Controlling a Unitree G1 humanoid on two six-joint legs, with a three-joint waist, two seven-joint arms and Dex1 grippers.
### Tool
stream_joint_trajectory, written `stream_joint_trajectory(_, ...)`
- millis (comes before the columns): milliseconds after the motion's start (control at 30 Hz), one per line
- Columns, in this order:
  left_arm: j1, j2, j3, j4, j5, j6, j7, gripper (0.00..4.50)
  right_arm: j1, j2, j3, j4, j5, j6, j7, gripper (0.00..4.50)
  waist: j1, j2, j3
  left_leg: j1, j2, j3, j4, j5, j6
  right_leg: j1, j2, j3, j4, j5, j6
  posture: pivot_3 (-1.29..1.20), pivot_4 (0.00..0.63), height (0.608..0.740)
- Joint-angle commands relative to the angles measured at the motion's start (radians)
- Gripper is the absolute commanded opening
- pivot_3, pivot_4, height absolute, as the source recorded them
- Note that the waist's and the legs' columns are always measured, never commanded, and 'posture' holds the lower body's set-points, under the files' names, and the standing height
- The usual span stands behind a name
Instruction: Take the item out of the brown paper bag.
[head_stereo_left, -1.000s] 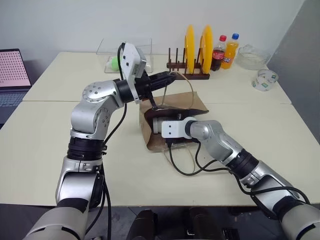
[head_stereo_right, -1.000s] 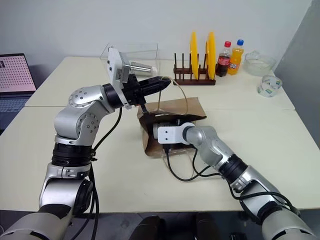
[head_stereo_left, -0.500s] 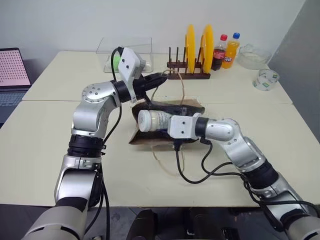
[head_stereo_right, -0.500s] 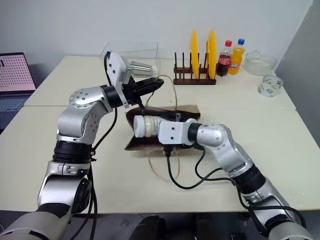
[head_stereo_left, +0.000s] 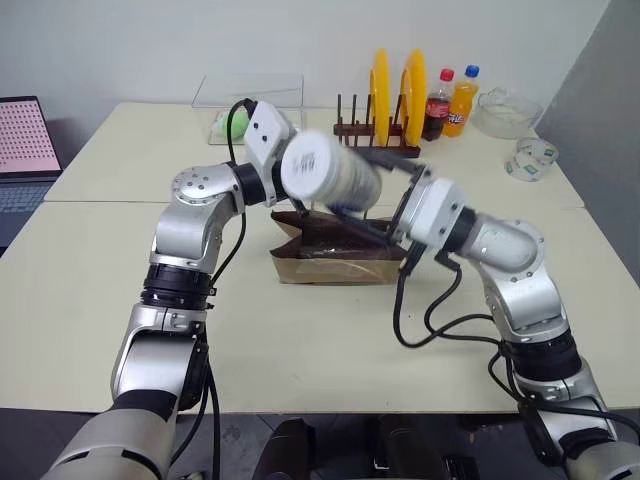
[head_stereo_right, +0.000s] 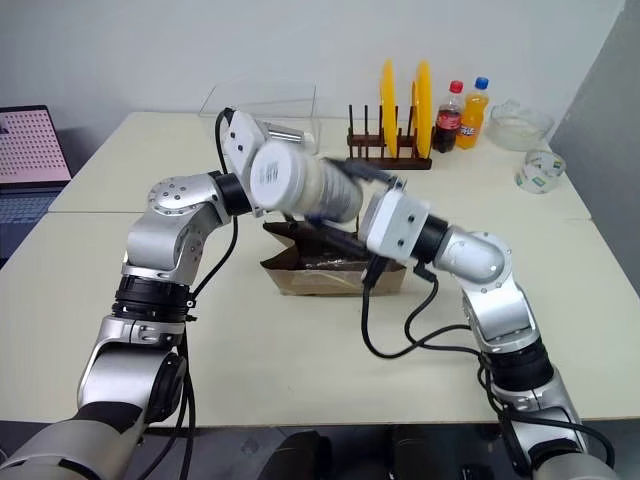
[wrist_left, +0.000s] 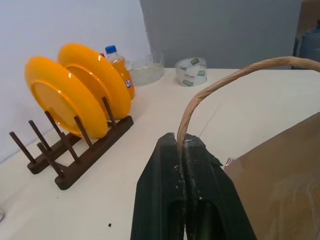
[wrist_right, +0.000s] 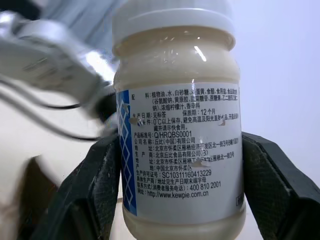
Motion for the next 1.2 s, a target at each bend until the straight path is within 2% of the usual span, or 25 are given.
stream_joint_trajectory(33,-0.019,0.006,0.007,-0.016,0.003,-0.022,0.001,0.0,-0.042,-0.066,-0.144,0.027,-0.025,-0.013,-0.093,3.03,0.001,0.0,0.0,0.0,0.0,0.0,0.0,0.0,0.0,0.0,0.0,0.0,0.0,0.0,0.0,0.0,0.15,0.74)
stream_joint_trajectory(233,-0.012,0.007,0.007,-0.019,0.001,-0.024,-0.003,0.0,0.056,-0.288,-0.197,0.211,-0.133,0.046,-0.084,3.03,0.004,0.0,0.0,0.0,0.0,0.002,0.0,0.0,0.001,0.0,0.0,0.001,-0.001,0.0,0.0,0.0,0.15,0.74)
stream_joint_trajectory(400,-0.013,0.006,0.006,-0.017,0.001,-0.028,-0.005,0.0,0.163,-0.424,-0.147,0.328,-0.183,0.146,0.004,3.03,0.002,0.001,0.0,0.0,0.0,0.004,0.0,0.0,0.001,0.0,0.0,0.002,0.0,0.0,0.0,0.0,0.15,0.74)
stream_joint_trajectory(633,-0.012,0.002,0.003,-0.018,0.002,-0.035,-0.005,0.0,0.201,-0.471,-0.031,0.416,-0.234,0.274,0.104,3.03,-0.012,0.001,0.001,0.001,0.002,0.005,0.0,-0.001,0.001,0.0,0.001,0.003,0.001,0.0,0.0,0.0,0.15,0.74)
stream_joint_trajectory(933,-0.008,-0.002,0.002,-0.022,0.001,-0.04,-0.001,0.0,0.153,-0.471,0.031,0.512,-0.236,0.32,0.188,3.03,-0.01,0.001,0.001,0.001,0.001,0.005,0.0,0.0,0.001,0.0,0.001,0.002,0.0,0.0,0.0,0.0,0.15,0.74)
stream_joint_trajectory(1067,-0.002,-0.002,0.002,-0.029,0.0,-0.037,0.0,0.0,0.143,-0.469,0.041,0.53,-0.232,0.32,0.212,4.41,-0.009,0.001,0.001,0.001,0.001,0.005,0.0,0.0,0.001,0.0,0.001,0.002,0.0,0.0,0.0,0.0,0.15,0.74)
stream_joint_trajectory(1200,0.001,-0.002,0.004,-0.032,-0.003,-0.03,0.003,0.0,0.146,-0.478,0.013,0.48,-0.201,0.346,0.227,4.46,-0.009,0.001,0.001,0.001,0.001,0.005,0.0,0.0,0.001,0.0,0.001,0.002,0.0,0.0,0.0,0.0,0.15,0.74)
